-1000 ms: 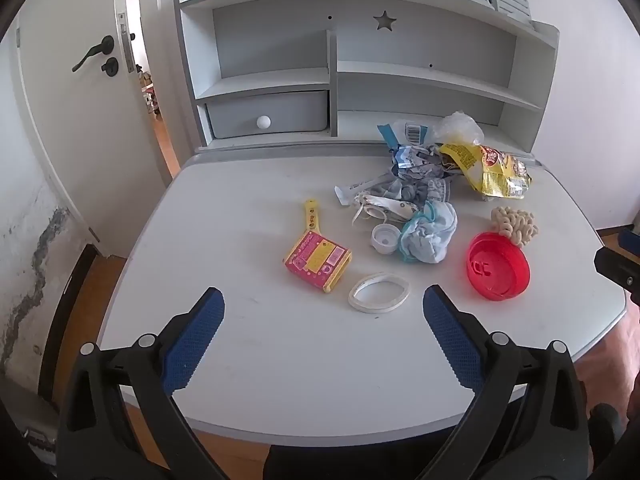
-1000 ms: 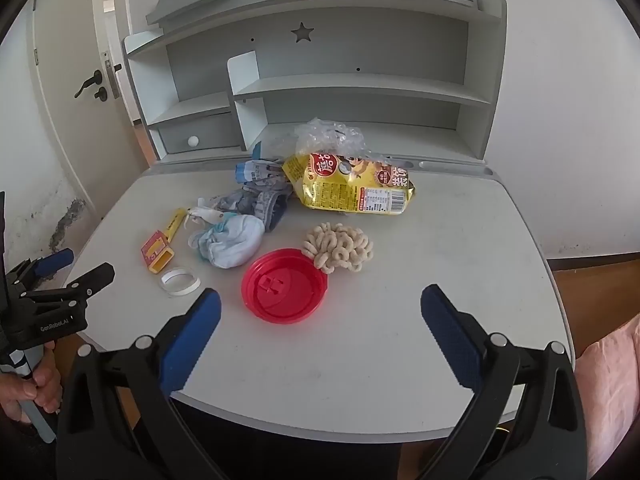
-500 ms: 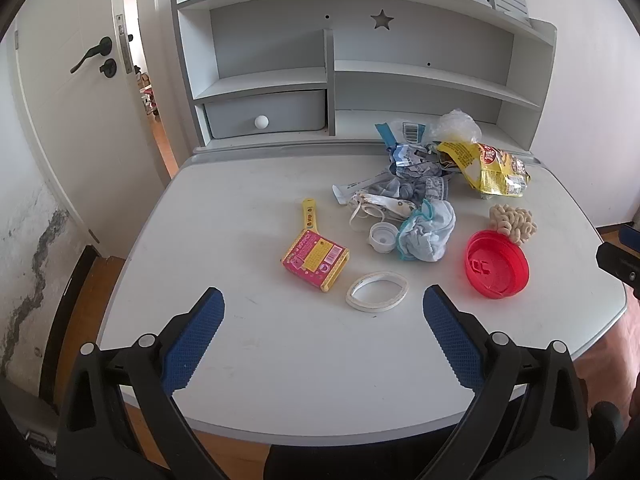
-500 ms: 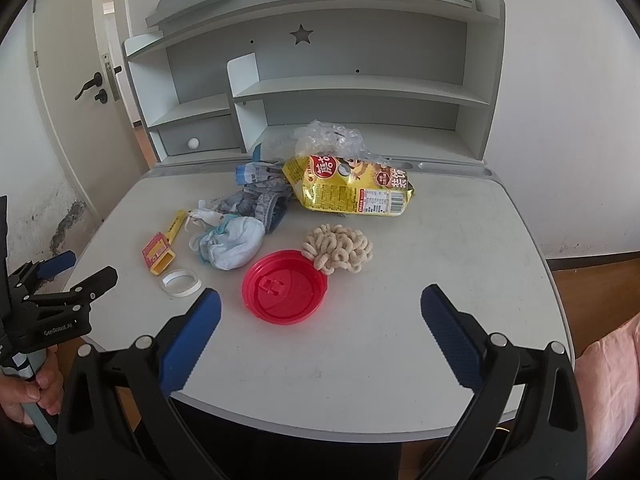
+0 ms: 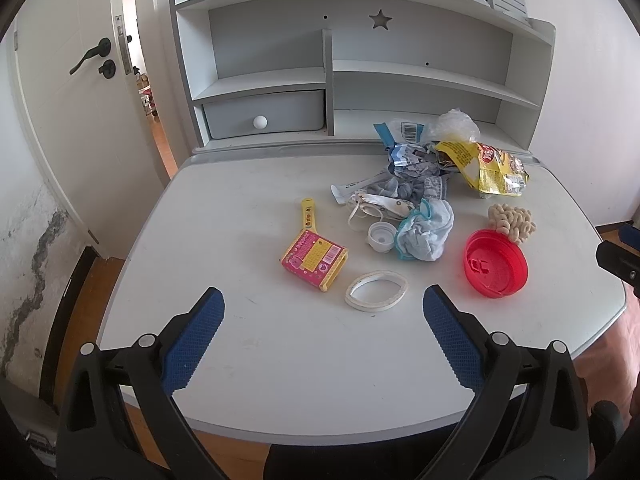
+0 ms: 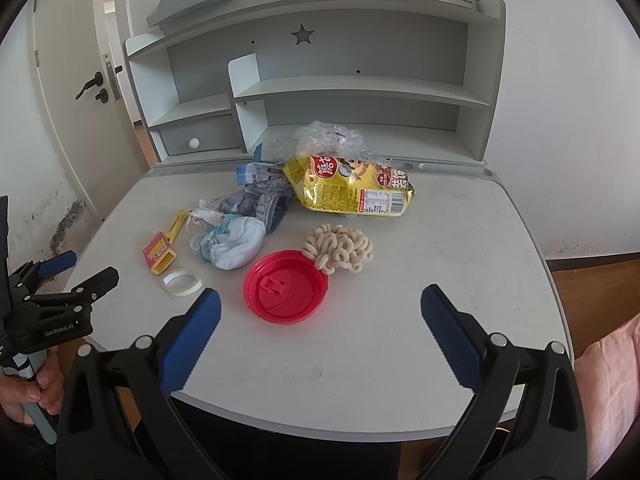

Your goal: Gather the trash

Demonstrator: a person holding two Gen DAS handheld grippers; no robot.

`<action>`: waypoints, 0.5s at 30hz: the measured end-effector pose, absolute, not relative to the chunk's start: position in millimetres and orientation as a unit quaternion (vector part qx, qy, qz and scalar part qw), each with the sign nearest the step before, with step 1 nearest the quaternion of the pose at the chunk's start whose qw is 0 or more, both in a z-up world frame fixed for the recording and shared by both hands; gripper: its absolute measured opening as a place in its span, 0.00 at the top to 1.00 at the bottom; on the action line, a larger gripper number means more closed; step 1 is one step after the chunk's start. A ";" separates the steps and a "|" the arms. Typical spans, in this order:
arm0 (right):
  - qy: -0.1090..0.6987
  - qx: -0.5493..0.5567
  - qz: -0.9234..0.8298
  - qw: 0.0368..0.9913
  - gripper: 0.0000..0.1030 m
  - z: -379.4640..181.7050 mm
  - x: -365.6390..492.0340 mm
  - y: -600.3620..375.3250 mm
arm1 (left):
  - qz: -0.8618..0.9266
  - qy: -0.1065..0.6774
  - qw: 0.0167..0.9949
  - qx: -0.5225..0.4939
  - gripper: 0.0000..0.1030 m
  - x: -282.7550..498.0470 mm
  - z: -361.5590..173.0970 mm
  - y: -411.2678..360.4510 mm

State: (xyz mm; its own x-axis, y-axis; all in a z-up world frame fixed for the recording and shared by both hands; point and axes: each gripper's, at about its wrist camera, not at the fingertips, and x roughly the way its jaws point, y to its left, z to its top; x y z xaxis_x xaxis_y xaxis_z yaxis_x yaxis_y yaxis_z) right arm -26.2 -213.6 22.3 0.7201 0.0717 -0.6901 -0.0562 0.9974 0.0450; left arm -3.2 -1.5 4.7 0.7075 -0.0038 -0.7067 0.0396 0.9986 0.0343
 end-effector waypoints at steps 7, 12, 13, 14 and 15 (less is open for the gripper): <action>0.374 0.011 0.035 0.927 0.06 22.5 -25.6 -214.3 | -0.011 0.382 0.924 0.023 0.06 -3.6 5.0 -1.5; 0.374 0.011 0.035 0.927 0.06 22.6 -24.6 -215.0 | -0.012 0.382 0.924 0.024 0.06 -4.0 4.8 -2.0; 0.374 0.010 0.035 0.927 0.06 22.6 -25.0 -214.9 | -0.012 0.381 0.924 0.024 0.06 -4.2 5.2 -2.4; 0.374 0.011 0.035 0.927 0.06 22.7 -24.7 -214.9 | -0.012 0.381 0.924 0.025 0.06 -4.4 5.4 -2.3; 0.374 0.011 0.035 0.927 0.06 22.7 -24.6 -214.9 | -0.012 0.381 0.924 0.024 0.06 -4.3 5.5 -2.3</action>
